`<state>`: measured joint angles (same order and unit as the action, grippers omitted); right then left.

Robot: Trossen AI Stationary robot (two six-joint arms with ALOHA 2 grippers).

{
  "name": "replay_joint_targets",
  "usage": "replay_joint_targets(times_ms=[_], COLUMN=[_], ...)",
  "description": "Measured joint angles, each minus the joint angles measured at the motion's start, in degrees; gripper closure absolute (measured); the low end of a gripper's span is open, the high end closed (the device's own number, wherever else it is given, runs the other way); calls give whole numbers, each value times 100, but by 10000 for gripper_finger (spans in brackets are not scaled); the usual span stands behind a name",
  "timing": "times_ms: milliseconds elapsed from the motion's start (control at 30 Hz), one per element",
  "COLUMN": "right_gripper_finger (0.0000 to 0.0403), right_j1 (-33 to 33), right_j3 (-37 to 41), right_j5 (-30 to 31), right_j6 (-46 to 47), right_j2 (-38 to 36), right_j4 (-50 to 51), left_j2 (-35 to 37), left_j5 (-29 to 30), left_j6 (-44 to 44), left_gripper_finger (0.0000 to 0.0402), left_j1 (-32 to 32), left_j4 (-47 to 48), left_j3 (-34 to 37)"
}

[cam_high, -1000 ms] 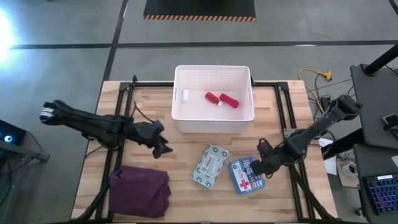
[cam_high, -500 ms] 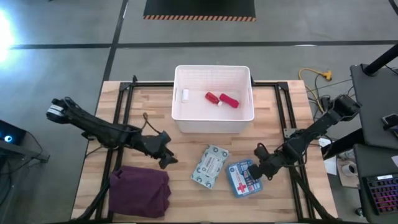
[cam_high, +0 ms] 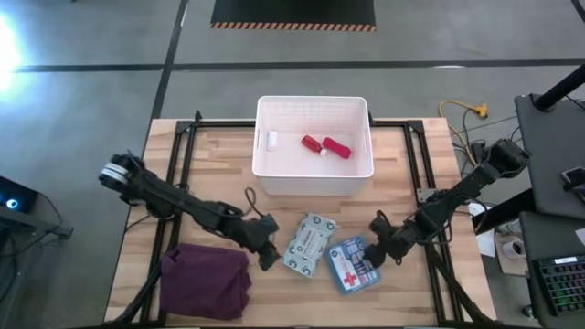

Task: Pick & place medical supplies in basket/bin
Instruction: Put the blue first aid kit into the white bin

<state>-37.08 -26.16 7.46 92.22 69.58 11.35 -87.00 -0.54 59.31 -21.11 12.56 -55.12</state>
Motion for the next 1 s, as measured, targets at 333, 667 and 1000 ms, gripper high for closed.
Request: replay_joint_targets(times_ms=[333,667,1000], right_gripper_finger=[200,200,200], right_j1=[-1,3,-61], right_j3=[10,-348,-1423], right_j5=[65,288,-96], right_j6=[-265,0,-108], right_j2=[-1,466,1686], right_j4=[-373,-738,-636], left_j2=[-1060,-1052,-1584], left_j5=[-1,-54,683], left_j6=[-263,-474,-151], left_gripper_finger=[301,393,401], left_j1=[-419,-869,-1121], left_j4=[-20,-1745,-2457], left_j3=[-896,-119,-83])
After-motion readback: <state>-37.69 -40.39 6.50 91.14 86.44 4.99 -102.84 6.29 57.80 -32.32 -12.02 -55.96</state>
